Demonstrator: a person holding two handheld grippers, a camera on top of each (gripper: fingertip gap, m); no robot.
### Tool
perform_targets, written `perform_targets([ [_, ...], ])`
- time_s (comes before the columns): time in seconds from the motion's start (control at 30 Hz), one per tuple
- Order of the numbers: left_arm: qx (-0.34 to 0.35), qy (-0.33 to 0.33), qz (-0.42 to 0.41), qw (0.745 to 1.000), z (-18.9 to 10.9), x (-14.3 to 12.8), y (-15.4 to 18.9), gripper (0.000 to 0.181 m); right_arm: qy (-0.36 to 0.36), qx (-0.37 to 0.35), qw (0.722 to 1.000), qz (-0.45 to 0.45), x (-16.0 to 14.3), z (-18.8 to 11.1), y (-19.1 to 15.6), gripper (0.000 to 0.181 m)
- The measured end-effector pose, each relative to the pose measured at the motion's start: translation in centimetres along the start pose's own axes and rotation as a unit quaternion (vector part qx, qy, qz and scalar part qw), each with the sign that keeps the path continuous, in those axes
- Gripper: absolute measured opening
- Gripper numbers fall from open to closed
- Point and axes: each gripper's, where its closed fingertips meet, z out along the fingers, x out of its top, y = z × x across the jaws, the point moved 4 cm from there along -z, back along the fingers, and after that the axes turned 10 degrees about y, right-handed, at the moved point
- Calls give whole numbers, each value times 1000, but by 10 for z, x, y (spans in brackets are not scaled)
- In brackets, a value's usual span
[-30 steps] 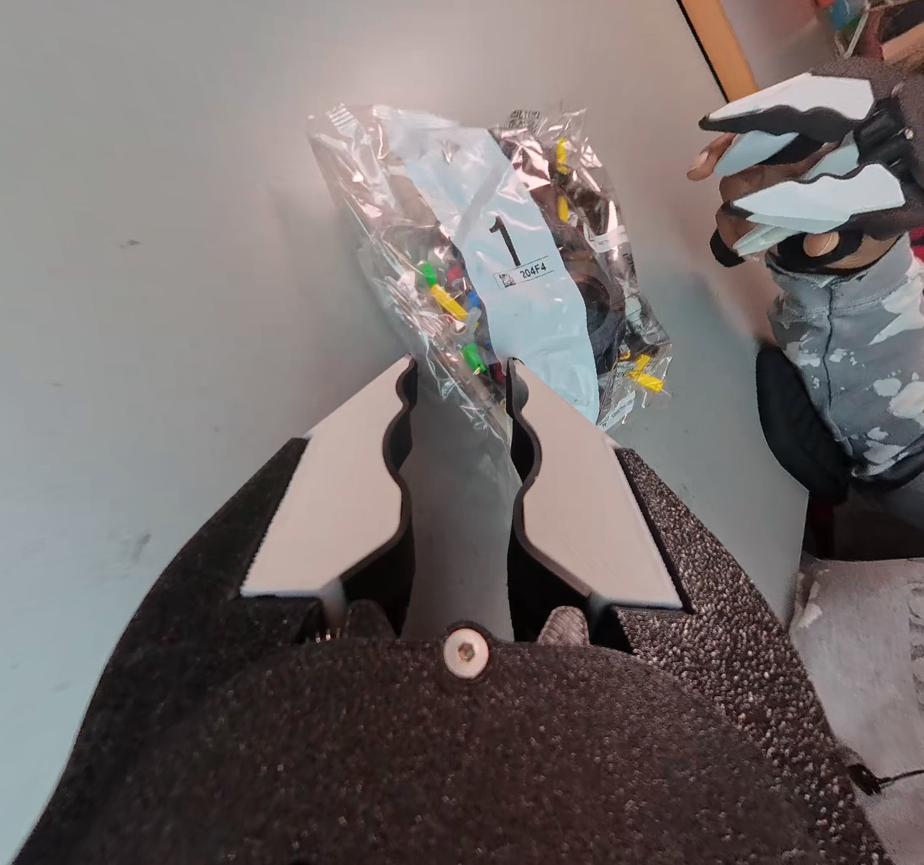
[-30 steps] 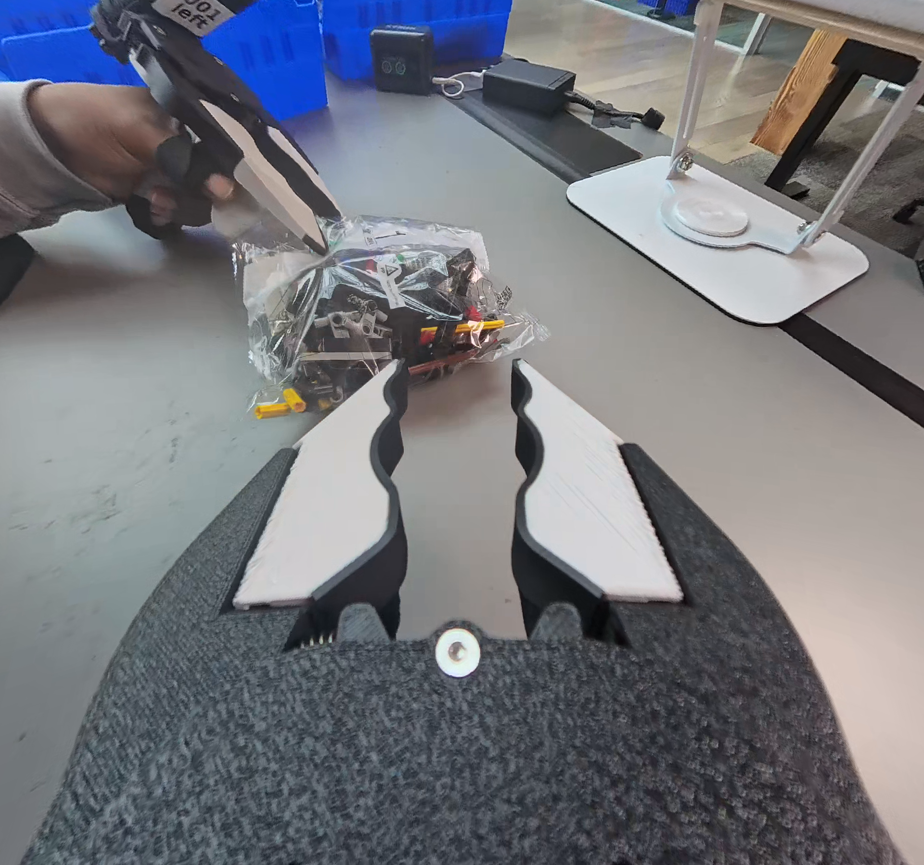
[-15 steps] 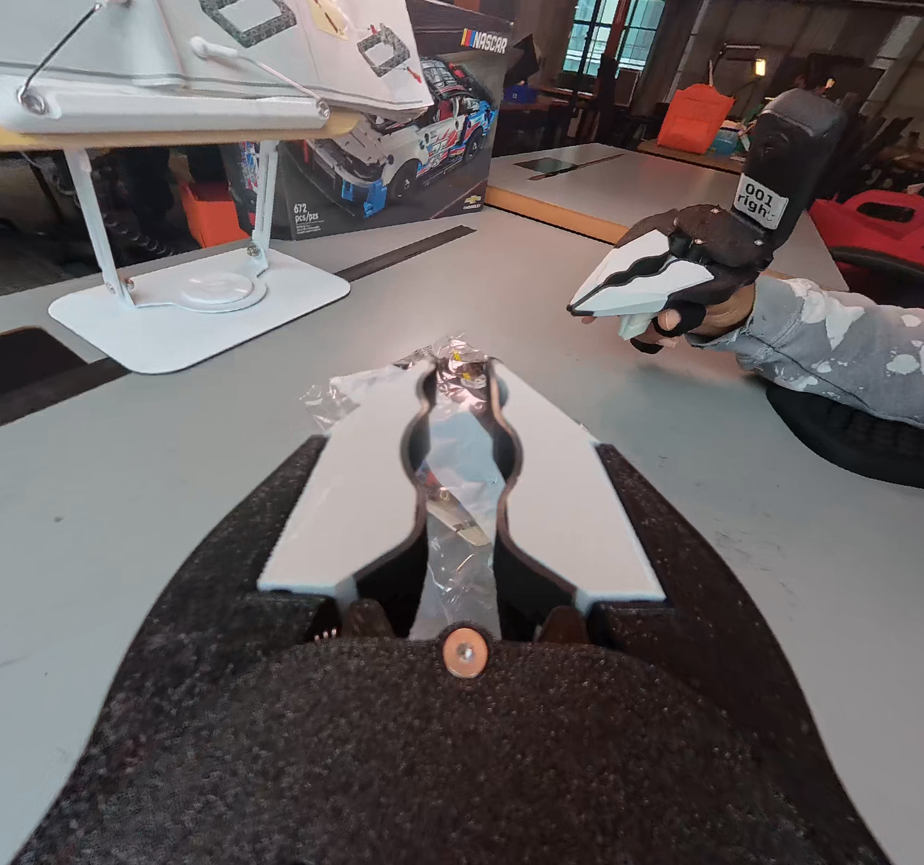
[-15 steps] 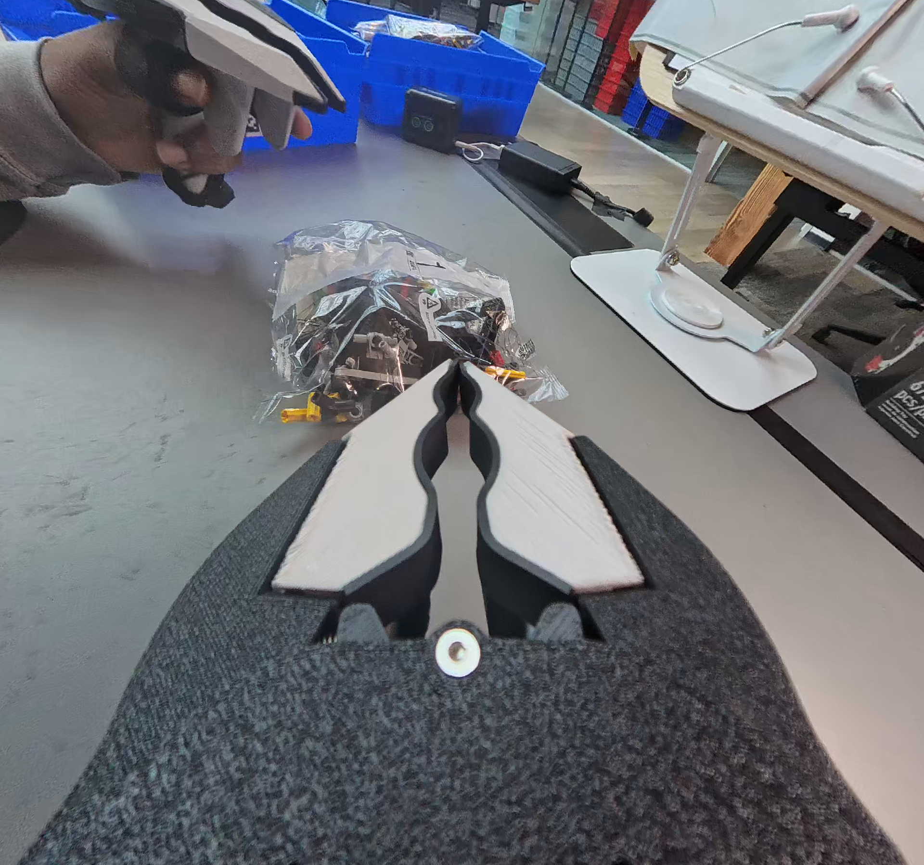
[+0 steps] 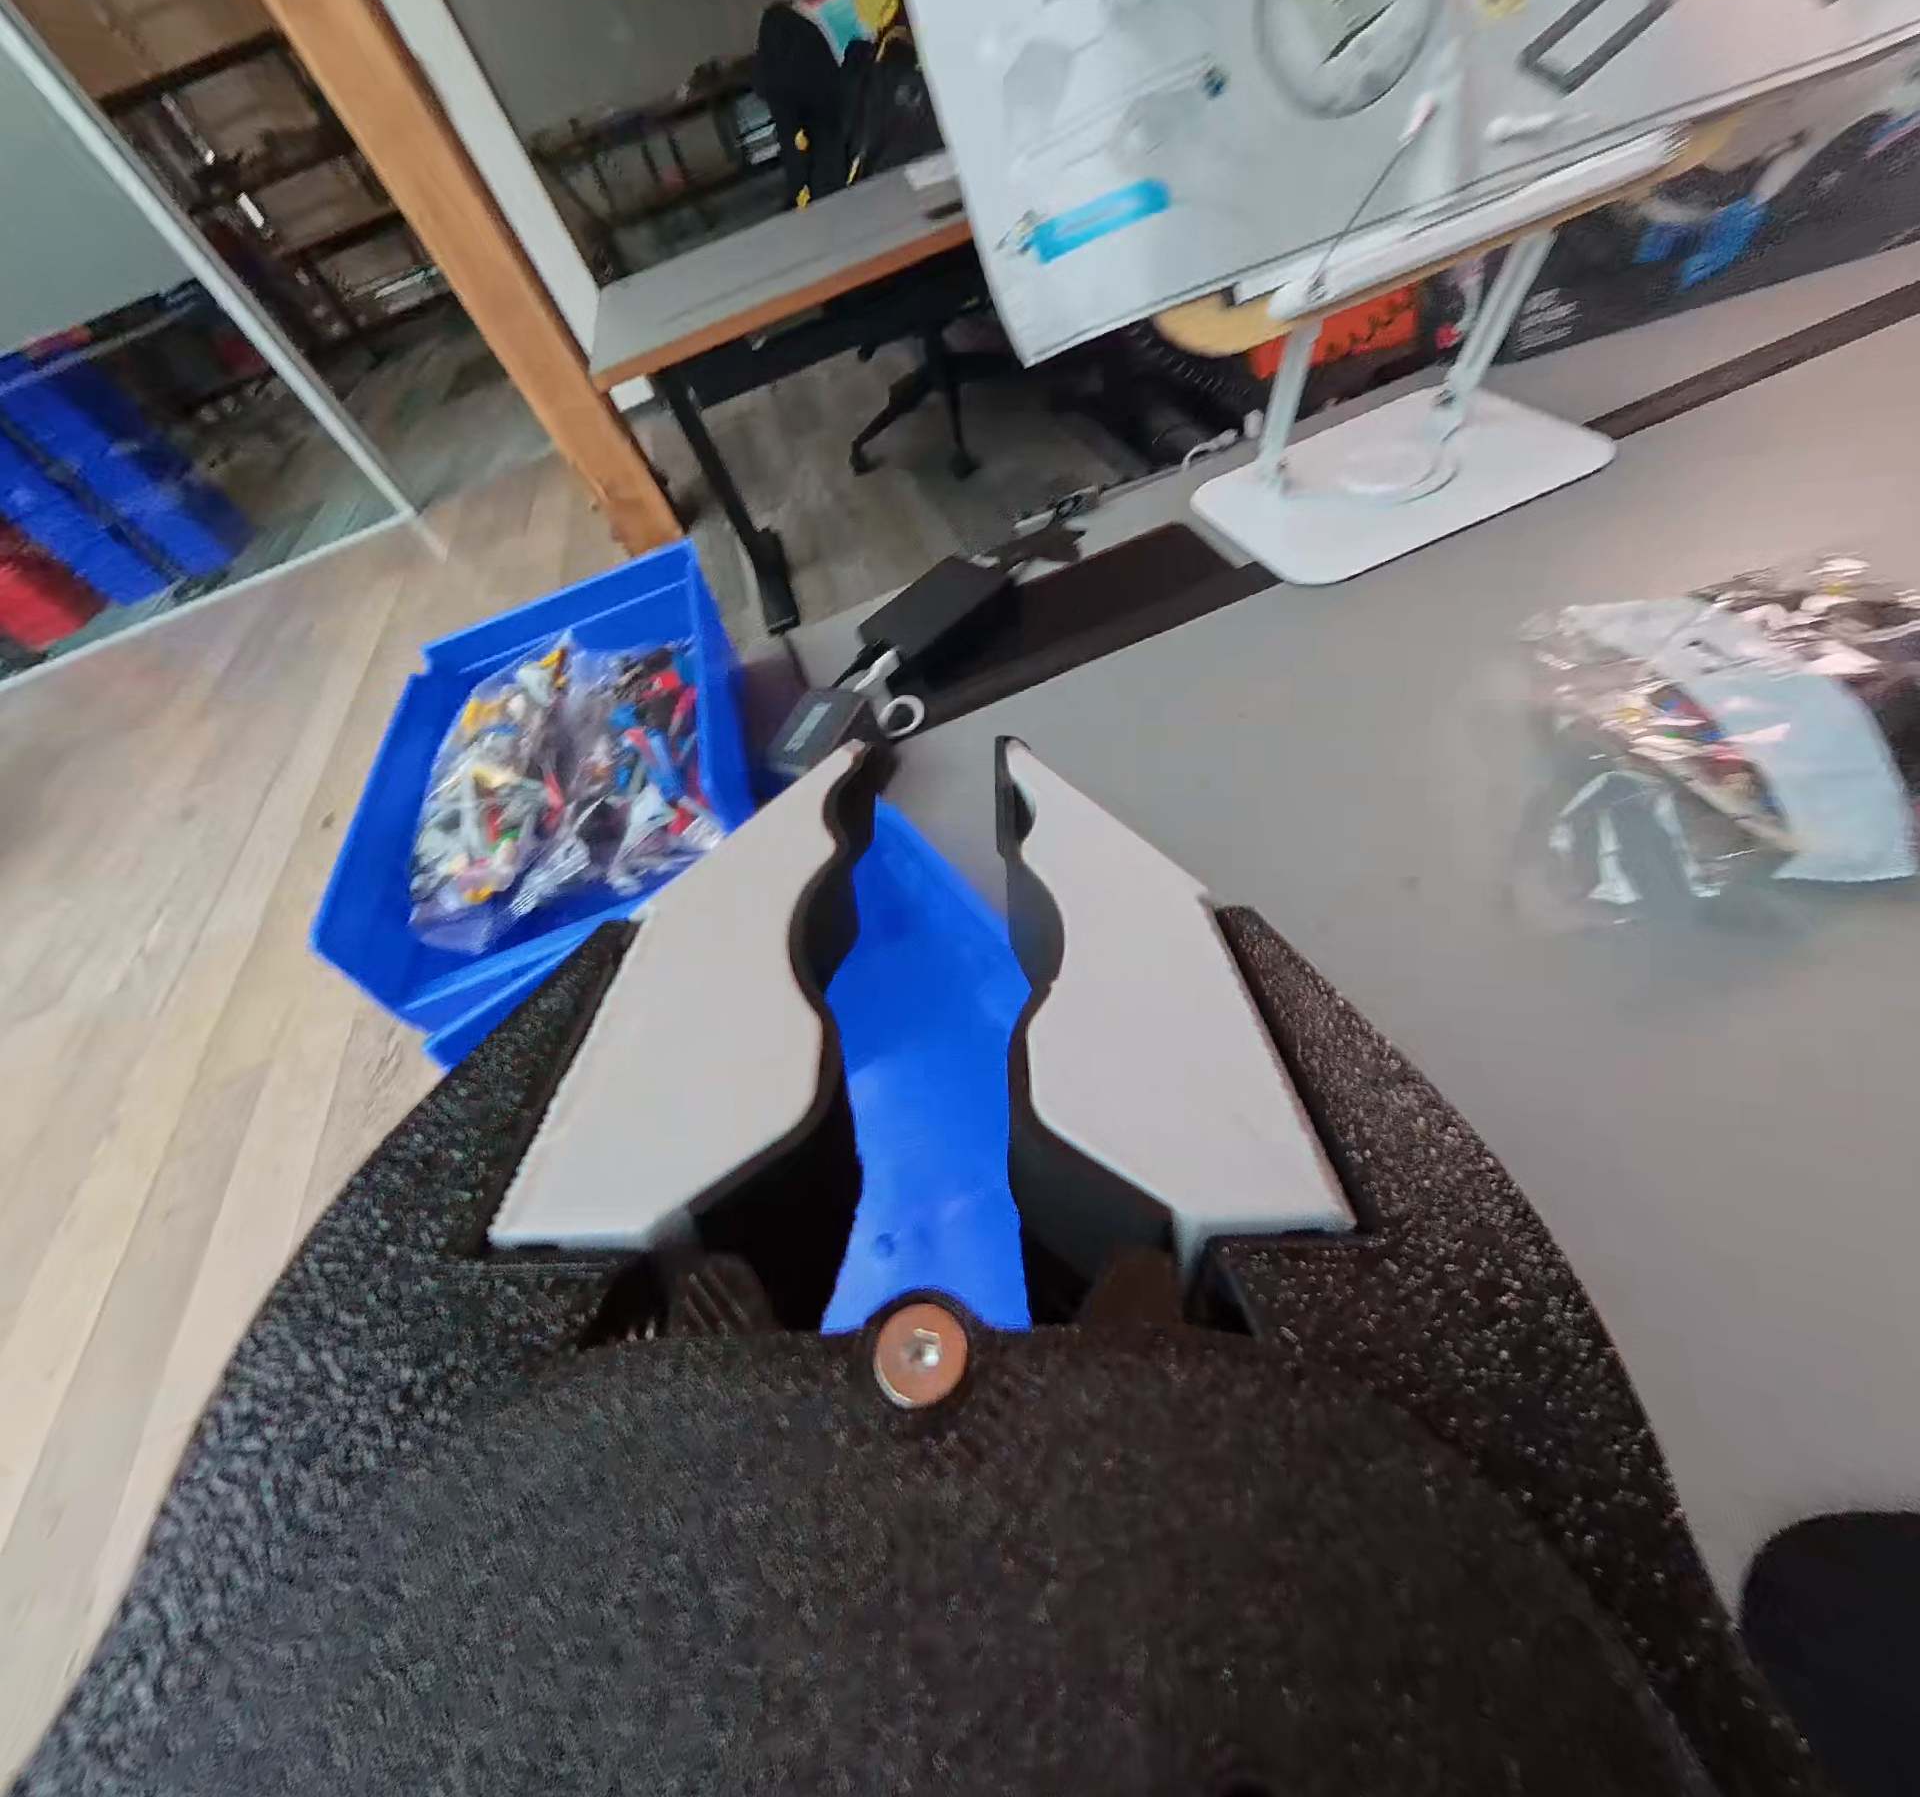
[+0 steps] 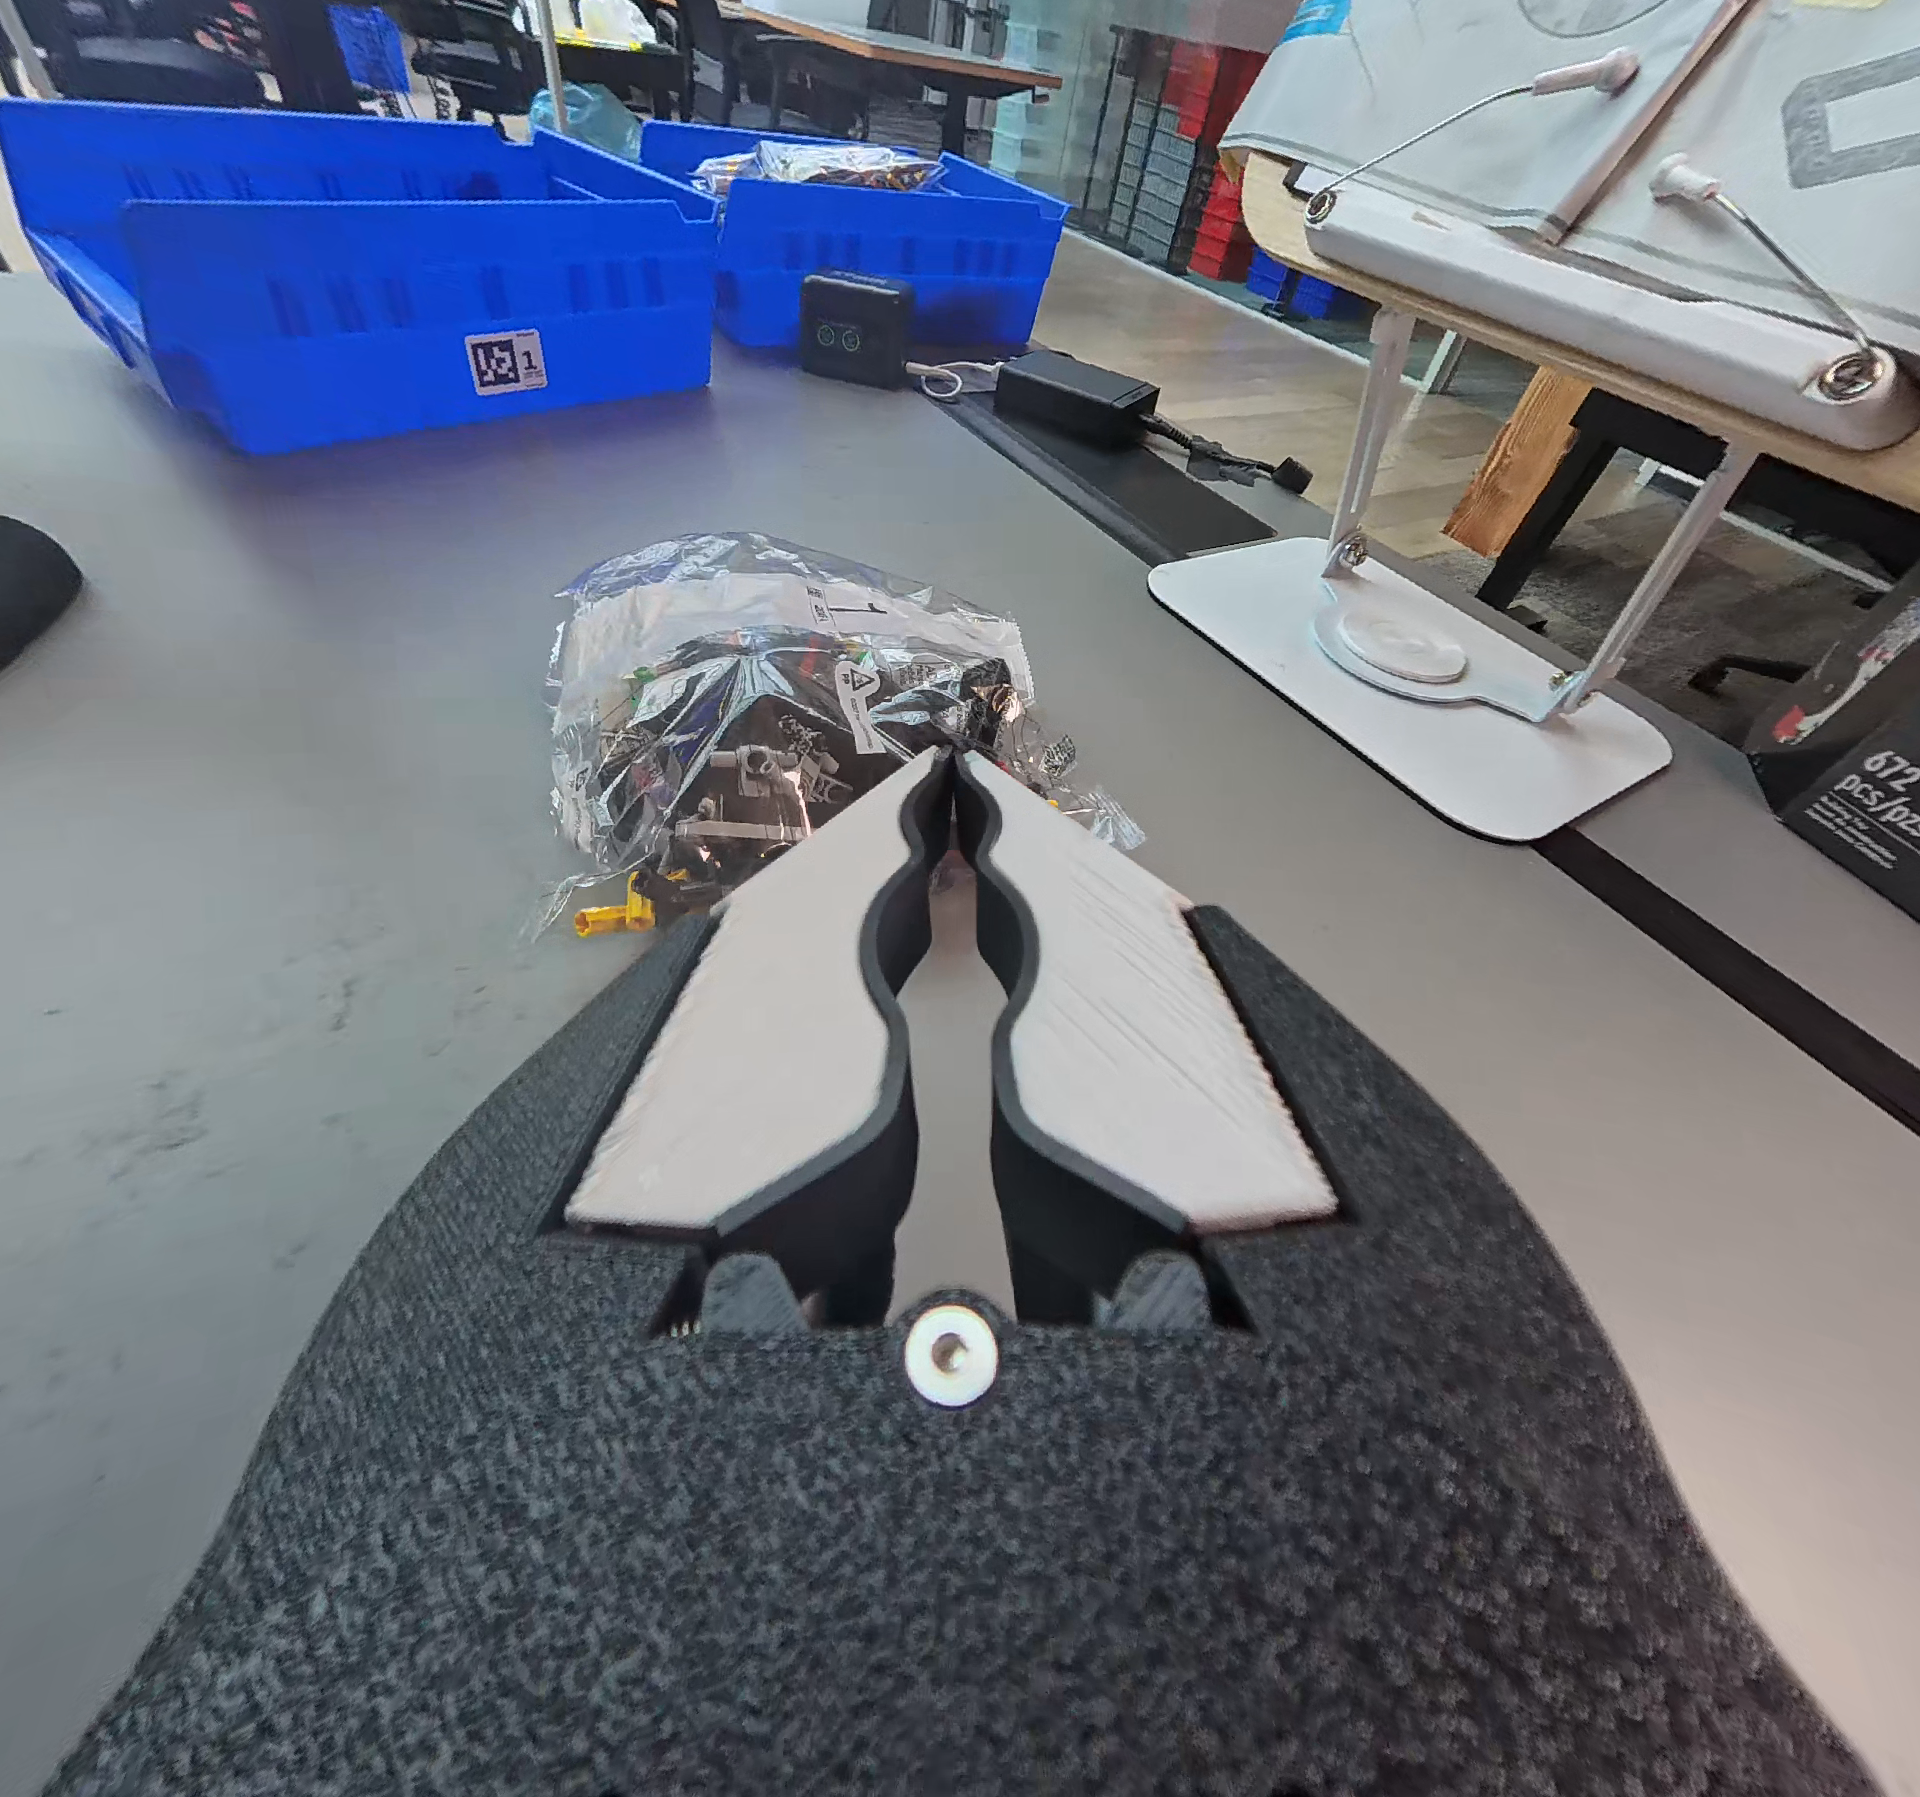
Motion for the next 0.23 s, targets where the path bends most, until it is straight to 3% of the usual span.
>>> perform_targets([
  [0.03, 9, -28, 6, 1000, 5, -9, -22, 24, 1, 1, 1000, 6, -1, 1, 0, 0],
  [0.13, -5, -101, -4, 995, 37, -35, -71, 30, -5, 6, 1000, 17, -5, 4, -3, 0],
  [0.23, -50, -170, -61, 982, 86, -60, -92, 36, -17, 5, 1000, 9, -11, 7, -5, 0],
])
